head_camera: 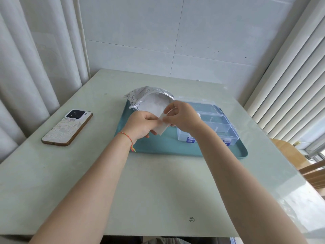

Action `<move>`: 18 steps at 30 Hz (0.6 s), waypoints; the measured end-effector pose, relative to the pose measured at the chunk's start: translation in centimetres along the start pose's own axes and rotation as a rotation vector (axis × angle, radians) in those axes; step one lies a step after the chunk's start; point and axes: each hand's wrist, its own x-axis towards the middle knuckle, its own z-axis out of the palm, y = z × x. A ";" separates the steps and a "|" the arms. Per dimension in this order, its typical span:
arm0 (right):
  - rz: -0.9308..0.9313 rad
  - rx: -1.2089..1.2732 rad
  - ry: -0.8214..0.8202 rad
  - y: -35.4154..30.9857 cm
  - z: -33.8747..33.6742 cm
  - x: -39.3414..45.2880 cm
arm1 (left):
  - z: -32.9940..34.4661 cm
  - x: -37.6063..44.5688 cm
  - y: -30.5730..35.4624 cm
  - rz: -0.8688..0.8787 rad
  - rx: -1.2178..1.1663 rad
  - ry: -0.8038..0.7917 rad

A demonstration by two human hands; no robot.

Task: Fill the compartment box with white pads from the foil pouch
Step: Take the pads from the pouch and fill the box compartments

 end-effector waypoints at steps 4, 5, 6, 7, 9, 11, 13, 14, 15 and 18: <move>0.067 0.025 0.071 0.0 1.9 1.1 | -1.3 0.6 -0.6 0.012 0.062 0.311; 0.081 0.022 0.080 -0.2 2.3 1.4 | -1.6 0.7 -0.8 0.008 0.088 0.382; 0.092 0.013 0.084 -0.3 2.8 1.7 | -1.7 0.8 -1.0 0.008 0.114 0.437; 0.101 -0.002 0.086 -0.5 3.3 2.0 | -1.9 0.9 -1.3 0.011 0.133 0.474; 0.107 -0.030 0.089 -0.9 4.2 2.7 | -1.9 1.1 -1.7 0.016 0.150 0.513; 0.112 -0.047 0.089 -1.1 4.9 3.2 | -1.6 1.3 -1.9 0.016 0.162 0.516; 0.106 -0.072 0.084 -1.3 5.4 3.6 | -1.5 1.4 -2.0 0.011 0.179 0.507; 0.098 -0.085 0.088 -1.4 5.5 3.7 | -1.5 1.4 -2.1 0.010 0.187 0.496; 0.095 -0.093 0.097 -1.4 5.6 3.8 | -1.5 1.5 -2.2 0.010 0.188 0.484; 0.108 -0.074 0.161 -1.4 5.8 4.1 | -1.4 1.6 -2.3 0.013 0.186 0.451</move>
